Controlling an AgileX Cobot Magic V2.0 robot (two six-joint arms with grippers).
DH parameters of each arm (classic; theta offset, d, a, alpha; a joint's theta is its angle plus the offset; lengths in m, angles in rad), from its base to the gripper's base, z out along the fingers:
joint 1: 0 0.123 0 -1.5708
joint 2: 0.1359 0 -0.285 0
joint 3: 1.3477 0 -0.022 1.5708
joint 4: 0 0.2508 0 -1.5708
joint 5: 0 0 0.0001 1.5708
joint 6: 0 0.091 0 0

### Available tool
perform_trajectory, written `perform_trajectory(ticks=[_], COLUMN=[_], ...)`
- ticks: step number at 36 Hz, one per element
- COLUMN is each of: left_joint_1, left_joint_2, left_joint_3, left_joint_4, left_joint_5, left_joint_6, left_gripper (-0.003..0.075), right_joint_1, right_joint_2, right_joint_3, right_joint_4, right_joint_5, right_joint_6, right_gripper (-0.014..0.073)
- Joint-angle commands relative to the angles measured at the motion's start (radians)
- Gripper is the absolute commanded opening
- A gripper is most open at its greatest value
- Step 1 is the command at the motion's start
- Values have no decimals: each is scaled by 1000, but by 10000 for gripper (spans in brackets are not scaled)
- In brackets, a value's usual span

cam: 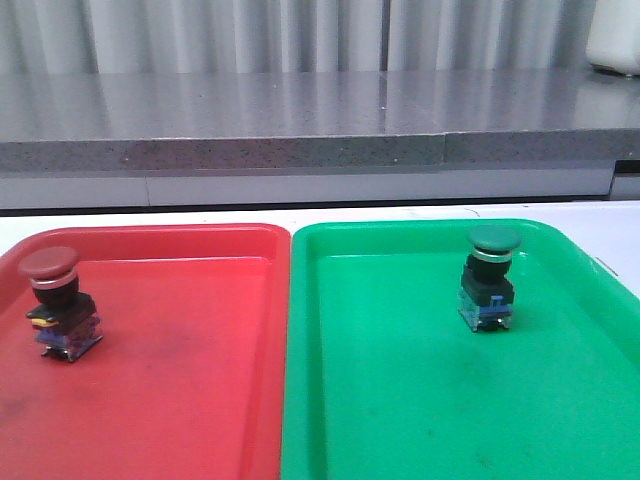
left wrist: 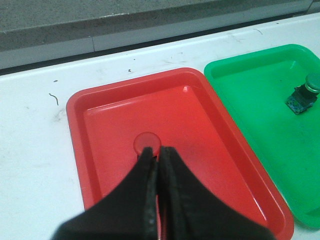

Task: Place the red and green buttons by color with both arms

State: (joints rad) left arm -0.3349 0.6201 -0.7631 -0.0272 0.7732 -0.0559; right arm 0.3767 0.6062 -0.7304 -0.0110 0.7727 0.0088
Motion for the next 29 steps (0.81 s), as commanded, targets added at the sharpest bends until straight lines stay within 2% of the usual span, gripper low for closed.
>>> perform_trajectory(ticks=[1, 10, 16, 19, 24, 29], left_joint_1=[-5, -7, 114, 179, 269, 325], left_joint_2=[-1, -19, -118, -192, -327, -443], left_joint_3=[-23, -23, -21, 24, 194, 381], left_joint_4=[-2, -2, -2, 6, 49, 52], left_joint_5=[-71, -71, -83, -166, -394, -506], left_joint_6=[-12, -12, -10, -6, -6, -6], left_gripper=[-20, -20, -20, -20, -20, -20], right_joint_1=[-2, -2, -2, -2, -2, -2], right_joint_2=[0, 0, 0, 0, 0, 0], right_joint_3=[-25, -25, -25, -25, -25, -25], right_joint_4=[-11, -11, -11, -11, -11, -11], right_joint_5=[-63, -63, -63, -63, -63, -63], right_joint_6=[-9, -9, -9, -9, -9, -9], right_gripper=[-69, -69, -69, -69, -69, -69])
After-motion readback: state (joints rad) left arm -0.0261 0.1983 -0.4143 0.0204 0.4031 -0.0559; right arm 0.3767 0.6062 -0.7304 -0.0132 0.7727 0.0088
